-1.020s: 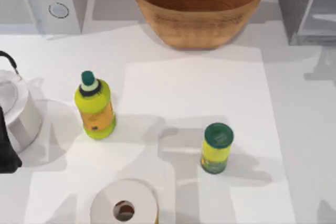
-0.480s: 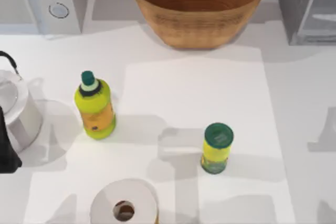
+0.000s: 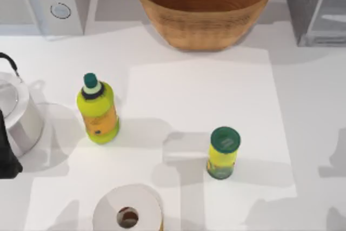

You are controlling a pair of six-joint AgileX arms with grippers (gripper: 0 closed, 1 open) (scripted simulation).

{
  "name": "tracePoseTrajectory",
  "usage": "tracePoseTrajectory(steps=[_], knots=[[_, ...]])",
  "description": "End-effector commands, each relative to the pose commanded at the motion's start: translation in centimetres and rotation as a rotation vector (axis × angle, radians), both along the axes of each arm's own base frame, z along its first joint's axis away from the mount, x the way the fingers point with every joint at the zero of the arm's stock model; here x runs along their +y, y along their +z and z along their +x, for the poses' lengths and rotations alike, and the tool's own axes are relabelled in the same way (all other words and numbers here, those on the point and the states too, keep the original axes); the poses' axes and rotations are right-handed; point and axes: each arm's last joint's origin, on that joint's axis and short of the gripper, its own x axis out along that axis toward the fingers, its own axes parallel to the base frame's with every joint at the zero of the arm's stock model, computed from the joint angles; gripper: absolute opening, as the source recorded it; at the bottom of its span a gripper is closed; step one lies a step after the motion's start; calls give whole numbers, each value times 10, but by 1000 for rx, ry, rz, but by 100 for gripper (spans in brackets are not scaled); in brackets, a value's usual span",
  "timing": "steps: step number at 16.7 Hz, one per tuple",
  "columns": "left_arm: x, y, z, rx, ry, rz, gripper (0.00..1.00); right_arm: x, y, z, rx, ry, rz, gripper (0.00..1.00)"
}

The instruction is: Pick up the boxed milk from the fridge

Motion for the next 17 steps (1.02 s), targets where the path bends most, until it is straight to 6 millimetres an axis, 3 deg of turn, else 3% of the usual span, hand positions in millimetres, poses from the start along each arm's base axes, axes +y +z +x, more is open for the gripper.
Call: tracePoseTrajectory(steps=[9,17], knots=[[0,0,0,0,0,0,100,1,7,12,25,65,-10,0],[0,0,0,0,0,0,100,6,10,65,91,290,-19,0]])
